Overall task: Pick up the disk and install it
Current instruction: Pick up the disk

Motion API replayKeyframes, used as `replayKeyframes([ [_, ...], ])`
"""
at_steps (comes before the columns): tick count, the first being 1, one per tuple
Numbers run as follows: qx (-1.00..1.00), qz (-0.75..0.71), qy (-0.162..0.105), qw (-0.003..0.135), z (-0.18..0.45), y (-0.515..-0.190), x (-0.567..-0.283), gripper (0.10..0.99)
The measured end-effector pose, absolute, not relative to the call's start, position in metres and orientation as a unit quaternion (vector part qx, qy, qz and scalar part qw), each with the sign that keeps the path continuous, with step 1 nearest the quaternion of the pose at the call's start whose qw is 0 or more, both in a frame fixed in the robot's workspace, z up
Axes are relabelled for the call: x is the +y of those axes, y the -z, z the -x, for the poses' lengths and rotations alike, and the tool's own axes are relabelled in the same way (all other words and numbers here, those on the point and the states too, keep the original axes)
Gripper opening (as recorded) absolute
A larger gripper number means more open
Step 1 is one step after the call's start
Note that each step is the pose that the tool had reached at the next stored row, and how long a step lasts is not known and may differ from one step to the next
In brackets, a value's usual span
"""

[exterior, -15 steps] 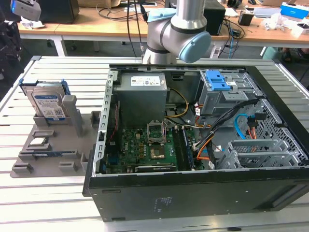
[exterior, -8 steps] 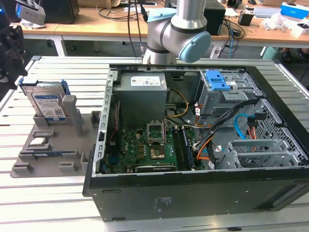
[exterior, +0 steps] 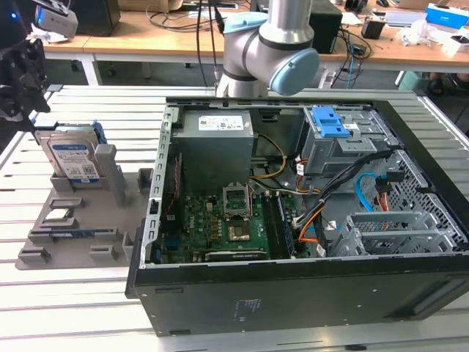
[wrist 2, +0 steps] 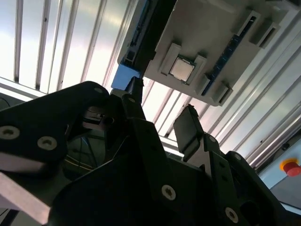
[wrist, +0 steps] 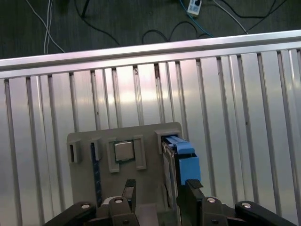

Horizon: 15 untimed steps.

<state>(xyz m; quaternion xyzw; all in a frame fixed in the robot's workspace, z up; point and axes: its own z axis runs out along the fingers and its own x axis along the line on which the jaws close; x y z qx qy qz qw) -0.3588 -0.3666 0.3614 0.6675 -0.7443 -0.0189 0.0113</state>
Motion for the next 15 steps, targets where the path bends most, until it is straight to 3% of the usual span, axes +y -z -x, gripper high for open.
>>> replayKeyframes([
  [15,-0.731,-0.682,0.008,0.021,0.35,-0.327,-0.34,0.541],
])
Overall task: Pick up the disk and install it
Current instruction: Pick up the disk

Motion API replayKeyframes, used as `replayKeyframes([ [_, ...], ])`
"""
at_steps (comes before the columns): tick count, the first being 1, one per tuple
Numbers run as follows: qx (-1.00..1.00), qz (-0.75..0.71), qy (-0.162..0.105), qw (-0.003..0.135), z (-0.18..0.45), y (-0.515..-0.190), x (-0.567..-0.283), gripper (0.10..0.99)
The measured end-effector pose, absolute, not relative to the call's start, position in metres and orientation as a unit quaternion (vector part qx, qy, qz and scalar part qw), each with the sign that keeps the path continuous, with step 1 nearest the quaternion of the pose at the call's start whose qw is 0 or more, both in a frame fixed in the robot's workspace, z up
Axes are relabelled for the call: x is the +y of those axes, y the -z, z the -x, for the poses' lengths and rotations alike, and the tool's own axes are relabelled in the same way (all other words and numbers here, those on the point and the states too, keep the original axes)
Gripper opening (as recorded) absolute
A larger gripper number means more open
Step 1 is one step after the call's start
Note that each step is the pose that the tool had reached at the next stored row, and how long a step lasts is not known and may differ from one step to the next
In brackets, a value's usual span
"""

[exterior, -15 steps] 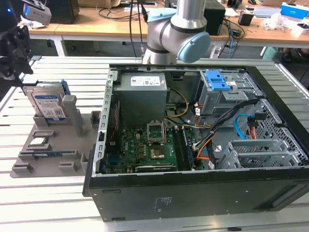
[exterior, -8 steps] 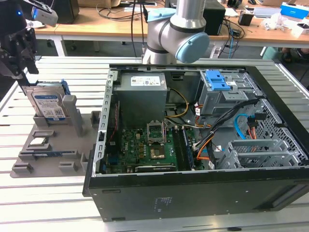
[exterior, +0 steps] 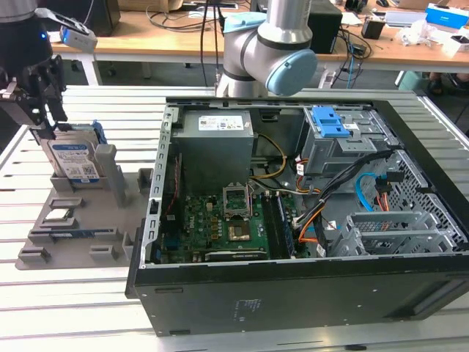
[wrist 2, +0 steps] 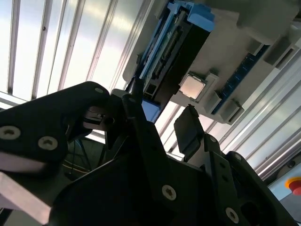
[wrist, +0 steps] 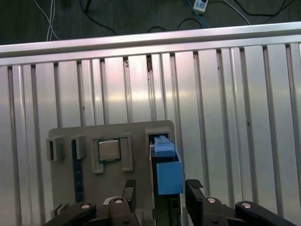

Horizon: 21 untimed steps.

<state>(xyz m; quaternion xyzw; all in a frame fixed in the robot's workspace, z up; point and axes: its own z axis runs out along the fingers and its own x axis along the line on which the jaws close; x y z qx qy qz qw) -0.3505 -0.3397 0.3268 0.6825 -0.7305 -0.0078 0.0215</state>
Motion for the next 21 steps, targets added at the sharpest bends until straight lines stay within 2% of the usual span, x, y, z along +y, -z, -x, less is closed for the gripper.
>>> replayKeyframes([
  [11,-0.724,-0.689,0.006,0.023,0.349,-0.301,-0.339,0.541],
  [18,-0.724,-0.69,0.005,0.023,0.349,-0.296,-0.339,0.541],
  [21,-0.724,-0.69,-0.008,0.008,0.349,-0.295,-0.339,0.541],
])
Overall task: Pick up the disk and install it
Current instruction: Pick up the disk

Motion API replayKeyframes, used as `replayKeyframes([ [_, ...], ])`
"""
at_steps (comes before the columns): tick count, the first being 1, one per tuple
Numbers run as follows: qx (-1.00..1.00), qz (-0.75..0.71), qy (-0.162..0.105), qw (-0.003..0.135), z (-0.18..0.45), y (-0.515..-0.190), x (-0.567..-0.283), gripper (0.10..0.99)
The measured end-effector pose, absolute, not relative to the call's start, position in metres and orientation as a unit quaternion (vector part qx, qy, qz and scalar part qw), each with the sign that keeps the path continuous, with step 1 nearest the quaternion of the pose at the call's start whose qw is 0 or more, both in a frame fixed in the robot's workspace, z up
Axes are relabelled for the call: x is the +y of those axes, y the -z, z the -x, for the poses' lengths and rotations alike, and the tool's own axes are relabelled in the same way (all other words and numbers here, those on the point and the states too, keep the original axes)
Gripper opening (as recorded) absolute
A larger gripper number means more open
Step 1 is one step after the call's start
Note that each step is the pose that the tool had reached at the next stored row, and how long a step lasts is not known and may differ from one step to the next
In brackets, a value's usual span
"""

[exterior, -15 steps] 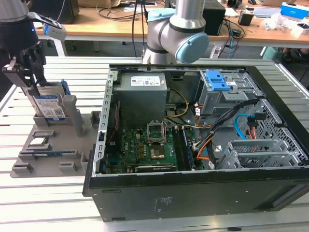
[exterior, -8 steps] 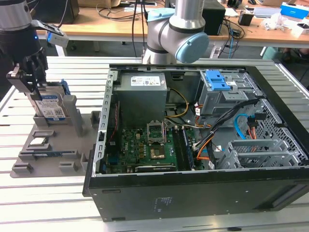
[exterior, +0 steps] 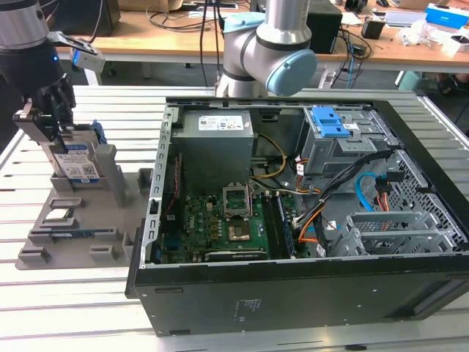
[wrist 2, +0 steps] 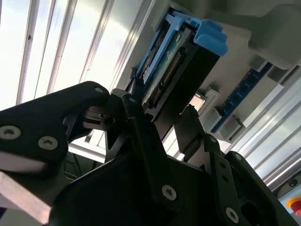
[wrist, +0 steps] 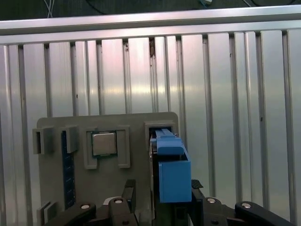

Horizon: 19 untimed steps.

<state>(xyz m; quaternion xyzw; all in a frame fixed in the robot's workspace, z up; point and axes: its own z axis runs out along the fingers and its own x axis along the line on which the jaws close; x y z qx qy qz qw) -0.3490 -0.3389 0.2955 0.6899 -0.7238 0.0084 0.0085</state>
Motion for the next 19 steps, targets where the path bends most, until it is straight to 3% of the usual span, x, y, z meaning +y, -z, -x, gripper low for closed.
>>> replayKeyframes([
  [19,-0.724,-0.69,-0.001,0.0,0.3498,-0.2914,-0.3366,0.541],
])
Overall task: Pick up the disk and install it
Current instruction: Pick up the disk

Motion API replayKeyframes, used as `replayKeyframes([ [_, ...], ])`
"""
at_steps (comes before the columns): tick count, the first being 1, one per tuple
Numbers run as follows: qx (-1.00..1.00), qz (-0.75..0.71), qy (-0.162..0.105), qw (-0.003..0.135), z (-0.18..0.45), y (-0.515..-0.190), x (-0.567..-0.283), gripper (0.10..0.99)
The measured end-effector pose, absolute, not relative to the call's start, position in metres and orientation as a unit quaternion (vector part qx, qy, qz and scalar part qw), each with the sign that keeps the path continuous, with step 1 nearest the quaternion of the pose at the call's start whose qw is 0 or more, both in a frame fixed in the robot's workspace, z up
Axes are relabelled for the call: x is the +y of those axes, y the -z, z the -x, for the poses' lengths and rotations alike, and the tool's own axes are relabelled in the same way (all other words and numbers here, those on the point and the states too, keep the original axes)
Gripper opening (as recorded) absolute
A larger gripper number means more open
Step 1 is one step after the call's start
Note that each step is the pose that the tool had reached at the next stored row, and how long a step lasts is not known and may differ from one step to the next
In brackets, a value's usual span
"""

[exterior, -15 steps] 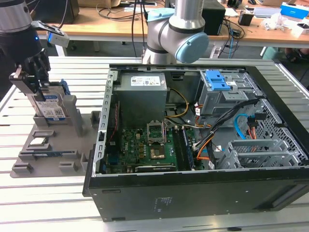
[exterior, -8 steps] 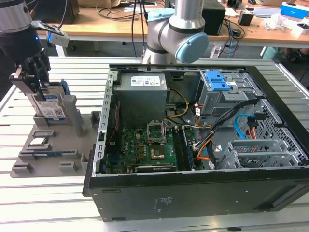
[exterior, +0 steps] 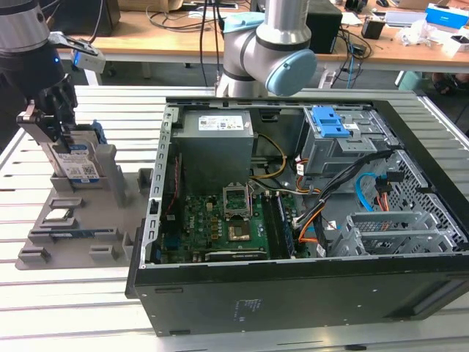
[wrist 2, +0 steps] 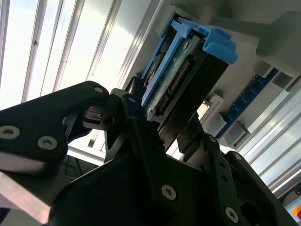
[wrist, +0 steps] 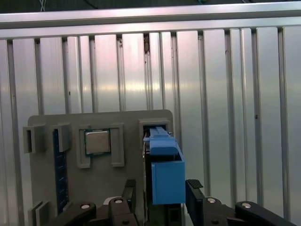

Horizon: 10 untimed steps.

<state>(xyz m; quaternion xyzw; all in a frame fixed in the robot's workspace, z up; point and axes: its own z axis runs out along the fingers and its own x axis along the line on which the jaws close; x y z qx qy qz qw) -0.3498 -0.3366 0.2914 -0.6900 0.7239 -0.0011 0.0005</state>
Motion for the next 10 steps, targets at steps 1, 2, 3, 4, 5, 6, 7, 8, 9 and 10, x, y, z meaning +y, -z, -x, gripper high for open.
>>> replayKeyframes([
  [1,0.724,0.69,0.001,0.0,0.3498,-0.2912,-0.3364,0.541],
  [2,0.724,0.69,0.001,0.0,0.3498,-0.2912,-0.3362,0.541],
  [3,0.724,0.69,0.001,0.0,0.3498,-0.2912,-0.3361,0.541],
  [4,0.724,0.69,0.001,0.0,0.3498,-0.2911,-0.3361,0.541],
  [5,0.724,0.69,0.001,0.0,0.3498,-0.2911,-0.3361,0.541],
  [6,0.724,0.69,0.001,0.0,0.3498,-0.2911,-0.3361,0.525],
  [7,0.724,0.69,0.001,0.0,0.3498,-0.291,-0.3361,0.463],
  [8,0.724,0.69,0.001,0.0,0.3498,-0.291,-0.3362,0.463],
  [9,0.724,0.69,0.001,0.0,0.3498,-0.291,-0.3362,0.396],
  [10,0.724,0.69,0.001,0.0,0.3498,-0.291,-0.3361,0.361],
])
